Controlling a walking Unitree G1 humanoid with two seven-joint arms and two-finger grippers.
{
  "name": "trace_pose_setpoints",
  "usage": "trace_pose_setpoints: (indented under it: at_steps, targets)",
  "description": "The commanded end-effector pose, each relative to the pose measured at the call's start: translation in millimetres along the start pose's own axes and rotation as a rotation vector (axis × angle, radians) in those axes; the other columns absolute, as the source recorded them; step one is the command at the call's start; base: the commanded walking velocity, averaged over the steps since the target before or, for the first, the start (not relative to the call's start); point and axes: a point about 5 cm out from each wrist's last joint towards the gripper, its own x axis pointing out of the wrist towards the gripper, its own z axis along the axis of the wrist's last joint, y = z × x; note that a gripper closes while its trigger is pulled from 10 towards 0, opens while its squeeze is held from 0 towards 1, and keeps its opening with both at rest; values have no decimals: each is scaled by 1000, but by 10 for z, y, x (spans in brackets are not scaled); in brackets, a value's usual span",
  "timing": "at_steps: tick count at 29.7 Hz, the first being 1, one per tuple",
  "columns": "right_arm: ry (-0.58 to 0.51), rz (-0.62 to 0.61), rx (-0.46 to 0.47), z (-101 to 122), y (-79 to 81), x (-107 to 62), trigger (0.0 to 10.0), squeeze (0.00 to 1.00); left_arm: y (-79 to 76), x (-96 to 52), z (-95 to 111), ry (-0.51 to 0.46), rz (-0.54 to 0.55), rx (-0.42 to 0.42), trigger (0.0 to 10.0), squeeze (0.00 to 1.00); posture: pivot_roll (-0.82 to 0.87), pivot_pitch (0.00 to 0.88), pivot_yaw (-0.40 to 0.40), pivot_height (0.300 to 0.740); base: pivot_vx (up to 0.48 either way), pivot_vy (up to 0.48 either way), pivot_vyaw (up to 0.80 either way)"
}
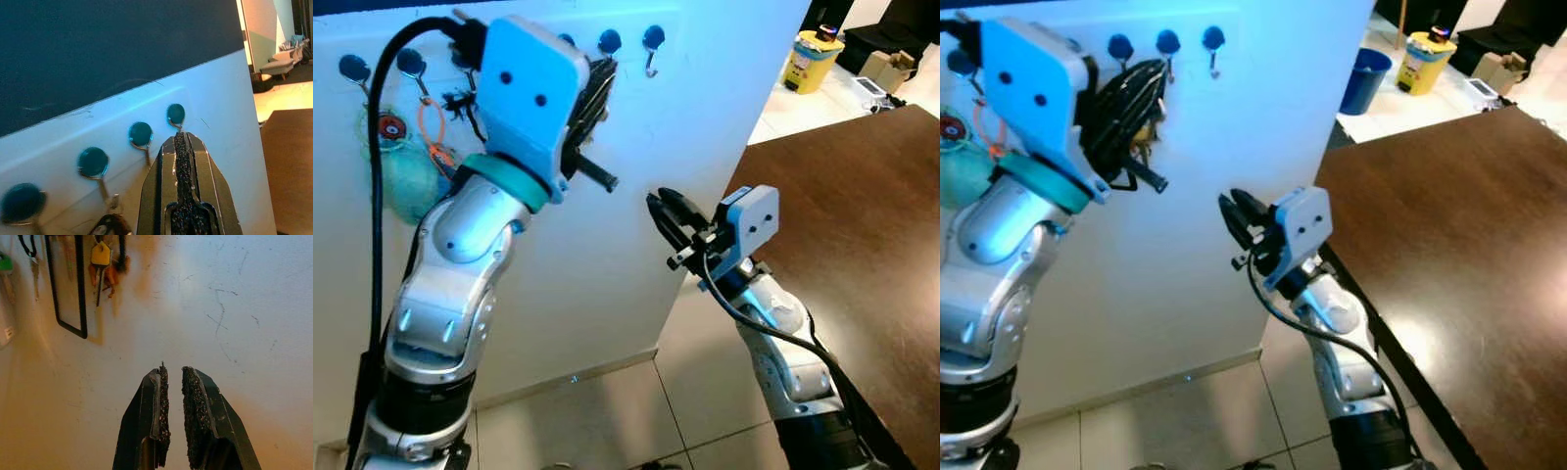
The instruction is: Hang keys on a hook
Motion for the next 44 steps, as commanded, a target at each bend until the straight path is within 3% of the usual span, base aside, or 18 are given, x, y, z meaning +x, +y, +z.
trace_pose_setpoints:
  at_steps: [1,4,9,22,44]
  targets:
    - [17,-4,-5,-49,-5,-25,10000,0,-20,13,-12,4,-8,1,10000,0,69,2,66,740,0,0,0]
    - [20,-13,-5,-64,-15,-33,10000,0,-35,19,-36,13,-16,-4,10000,0,58,3,66,740,0,0,0]
    - [27,-18,-1,-90,-4,-47,10000,0,-114,-18,-91,38,-51,-97,10000,0,45,5,64,740,0,0,0]
    - [29,-26,11,-145,30,-20,10000,0,-124,-25,-101,21,-78,-137,10000,0,33,0,83,740,0,0,0]
    - [-2,-26,13,-72,74,27,10000,0,-139,-20,-125,16,-111,-115,10000,0,26,0,81,740,0,0,0]
